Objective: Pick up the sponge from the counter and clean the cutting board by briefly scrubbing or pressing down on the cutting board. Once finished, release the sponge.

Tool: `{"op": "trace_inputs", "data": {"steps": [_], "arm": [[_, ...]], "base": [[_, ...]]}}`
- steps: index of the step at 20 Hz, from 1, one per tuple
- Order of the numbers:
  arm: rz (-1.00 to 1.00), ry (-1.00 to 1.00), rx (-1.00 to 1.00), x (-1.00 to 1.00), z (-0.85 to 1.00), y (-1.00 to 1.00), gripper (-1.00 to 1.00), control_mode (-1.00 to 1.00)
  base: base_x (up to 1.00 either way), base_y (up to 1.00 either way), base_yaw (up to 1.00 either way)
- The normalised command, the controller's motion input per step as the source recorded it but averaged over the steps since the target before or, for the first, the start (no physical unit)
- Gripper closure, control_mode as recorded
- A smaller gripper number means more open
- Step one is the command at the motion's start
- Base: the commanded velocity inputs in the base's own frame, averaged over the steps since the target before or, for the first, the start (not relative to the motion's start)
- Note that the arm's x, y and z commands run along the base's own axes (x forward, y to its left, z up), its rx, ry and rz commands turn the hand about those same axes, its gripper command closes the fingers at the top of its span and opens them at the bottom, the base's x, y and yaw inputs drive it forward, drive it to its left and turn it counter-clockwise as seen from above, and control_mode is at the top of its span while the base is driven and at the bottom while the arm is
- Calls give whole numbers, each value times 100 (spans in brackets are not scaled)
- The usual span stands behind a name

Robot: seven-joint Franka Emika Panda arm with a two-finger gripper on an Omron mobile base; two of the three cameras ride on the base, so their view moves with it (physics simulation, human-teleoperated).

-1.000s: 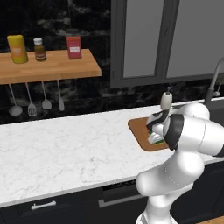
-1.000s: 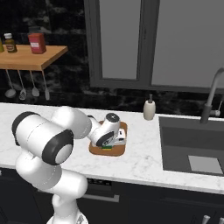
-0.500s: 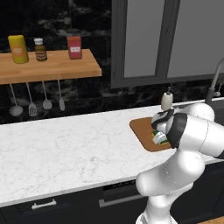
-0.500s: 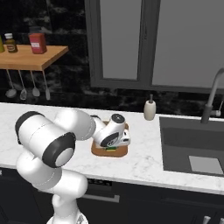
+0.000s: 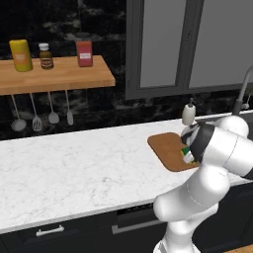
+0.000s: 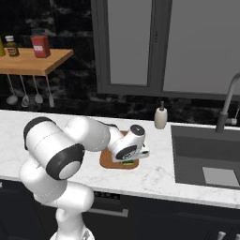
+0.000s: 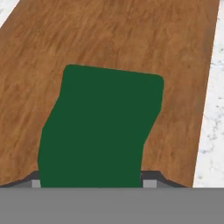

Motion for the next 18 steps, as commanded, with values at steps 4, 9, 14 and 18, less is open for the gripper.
{"op": "trace_inputs", "data": {"steps": [4,9,14,18], "arm": [[0,0,0,24,0,-3,100,-100],[2,0,0,67,0,0,100,-100],[5,0,0,84,0,0,100,-100],[9,0,0,87,-1,0,100,-100]], "base": [[0,0,0],[0,0,0],[0,0,0],[0,0,0]]}}
